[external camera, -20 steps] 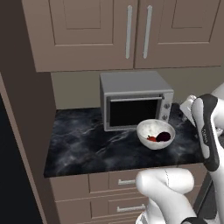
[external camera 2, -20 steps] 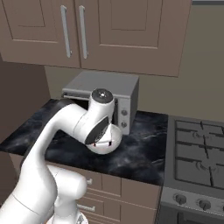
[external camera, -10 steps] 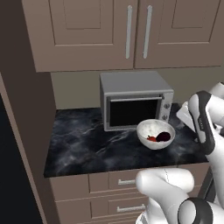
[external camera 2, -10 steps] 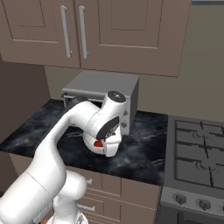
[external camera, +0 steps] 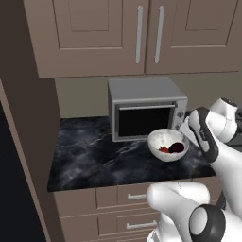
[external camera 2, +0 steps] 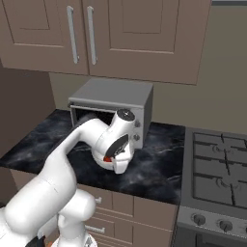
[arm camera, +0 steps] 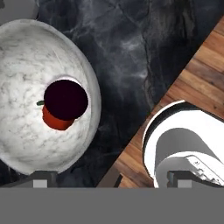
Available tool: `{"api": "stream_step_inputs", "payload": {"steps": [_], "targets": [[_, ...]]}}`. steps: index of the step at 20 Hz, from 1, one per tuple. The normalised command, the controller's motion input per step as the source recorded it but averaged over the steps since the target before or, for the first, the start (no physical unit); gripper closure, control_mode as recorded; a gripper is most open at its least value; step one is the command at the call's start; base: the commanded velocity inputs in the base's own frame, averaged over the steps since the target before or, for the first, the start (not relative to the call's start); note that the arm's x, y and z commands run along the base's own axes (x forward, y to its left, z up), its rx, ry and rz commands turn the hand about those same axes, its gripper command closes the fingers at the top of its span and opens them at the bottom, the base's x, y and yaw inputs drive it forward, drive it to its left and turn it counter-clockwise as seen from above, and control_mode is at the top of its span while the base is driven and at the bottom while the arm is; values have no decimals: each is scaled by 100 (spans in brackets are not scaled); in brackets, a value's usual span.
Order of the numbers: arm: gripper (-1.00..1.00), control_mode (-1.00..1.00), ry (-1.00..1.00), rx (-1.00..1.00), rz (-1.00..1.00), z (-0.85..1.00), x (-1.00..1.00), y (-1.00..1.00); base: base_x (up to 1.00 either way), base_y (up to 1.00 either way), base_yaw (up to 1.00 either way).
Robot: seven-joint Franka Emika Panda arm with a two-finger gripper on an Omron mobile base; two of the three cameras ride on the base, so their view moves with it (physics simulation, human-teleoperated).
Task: Place the bowl with the eggplant and bell pepper on the second highest shelf of the fridge. Place the bowl with the fish and chicken drumstick on the top shelf of the fridge.
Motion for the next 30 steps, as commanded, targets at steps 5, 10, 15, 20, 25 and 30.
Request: {"api": "stream_step_inputs", "payload": {"steps": [5, 10, 15, 20, 25, 30], "targets": [[-100, -100, 2, 0, 1, -42, 16, 11, 0, 0, 0], [-100, -100, 3, 0, 4, -40, 11, 0, 0, 0, 0], [-100, -100, 0, 0, 0, -19, 33, 0, 0, 0, 0], [-100, -100, 0, 0, 0, -13, 35, 0, 0, 0, 0], [-100, -100, 0, 0, 0, -29, 15, 0, 0, 0, 0], [100, -100, 0, -2, 1, -31, 5, 0, 0, 0, 0]]}}
